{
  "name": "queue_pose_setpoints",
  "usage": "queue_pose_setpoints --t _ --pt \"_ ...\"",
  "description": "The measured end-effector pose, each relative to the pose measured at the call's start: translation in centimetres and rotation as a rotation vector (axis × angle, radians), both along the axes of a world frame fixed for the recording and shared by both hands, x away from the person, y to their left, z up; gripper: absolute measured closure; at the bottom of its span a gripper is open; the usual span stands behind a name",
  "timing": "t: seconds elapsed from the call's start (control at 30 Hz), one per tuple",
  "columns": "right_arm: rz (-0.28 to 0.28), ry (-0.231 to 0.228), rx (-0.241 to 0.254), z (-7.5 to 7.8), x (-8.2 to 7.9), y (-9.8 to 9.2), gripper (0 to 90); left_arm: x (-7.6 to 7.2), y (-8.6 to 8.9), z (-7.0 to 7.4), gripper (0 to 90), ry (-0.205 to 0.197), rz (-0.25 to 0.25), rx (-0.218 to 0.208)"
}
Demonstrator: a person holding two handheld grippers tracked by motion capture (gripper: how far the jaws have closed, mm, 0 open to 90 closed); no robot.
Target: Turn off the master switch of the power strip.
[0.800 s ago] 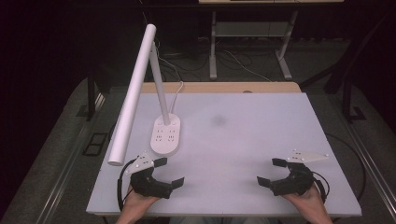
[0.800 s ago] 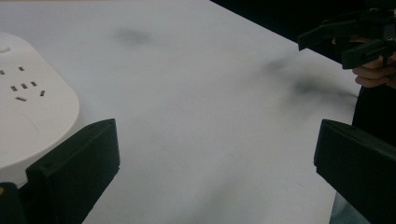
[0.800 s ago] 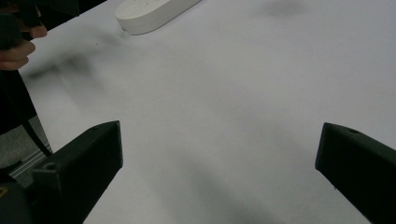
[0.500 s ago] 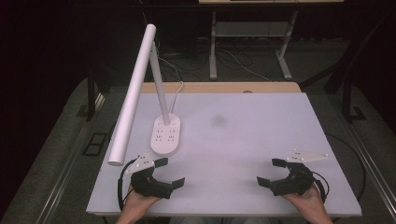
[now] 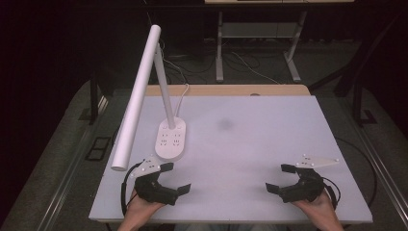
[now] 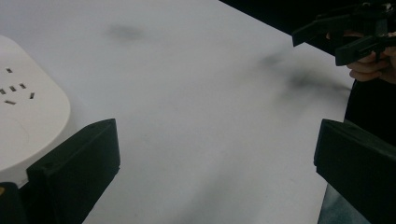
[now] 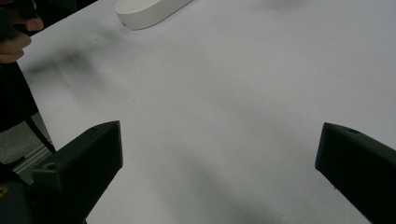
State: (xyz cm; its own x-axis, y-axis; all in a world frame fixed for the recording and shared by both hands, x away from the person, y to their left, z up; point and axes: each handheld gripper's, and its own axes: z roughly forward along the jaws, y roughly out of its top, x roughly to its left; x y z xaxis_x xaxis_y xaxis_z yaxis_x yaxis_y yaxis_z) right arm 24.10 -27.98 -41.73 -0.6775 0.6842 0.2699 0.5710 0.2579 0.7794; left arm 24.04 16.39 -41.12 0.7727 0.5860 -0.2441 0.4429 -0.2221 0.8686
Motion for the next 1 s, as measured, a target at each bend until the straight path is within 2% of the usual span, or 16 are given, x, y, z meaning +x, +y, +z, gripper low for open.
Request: queue_pose_setpoints --t 0.4,0.57,0.63,1.0 --pt "0.001 0.001 -0.006 -0.1 0.0 -0.1 0.2 0.1 0.0 0.8 0.0 0.012 -0.019 0.014" --pt "-0.003 0.005 -0.005 0.0 0.0 -0.1 0.3 0.3 0.4 1.1 0.0 0.039 -0.023 -0.012" --pt "-0.003 0.007 -0.008 -0.1 0.0 -0.1 0.3 0.3 0.5 1.2 0.0 0.041 -0.027 0.001" --pt "-0.007 0.003 -0.009 -0.1 0.0 -0.2 0.2 0.6 1.5 2.0 0.0 0.059 -0.012 0.005"
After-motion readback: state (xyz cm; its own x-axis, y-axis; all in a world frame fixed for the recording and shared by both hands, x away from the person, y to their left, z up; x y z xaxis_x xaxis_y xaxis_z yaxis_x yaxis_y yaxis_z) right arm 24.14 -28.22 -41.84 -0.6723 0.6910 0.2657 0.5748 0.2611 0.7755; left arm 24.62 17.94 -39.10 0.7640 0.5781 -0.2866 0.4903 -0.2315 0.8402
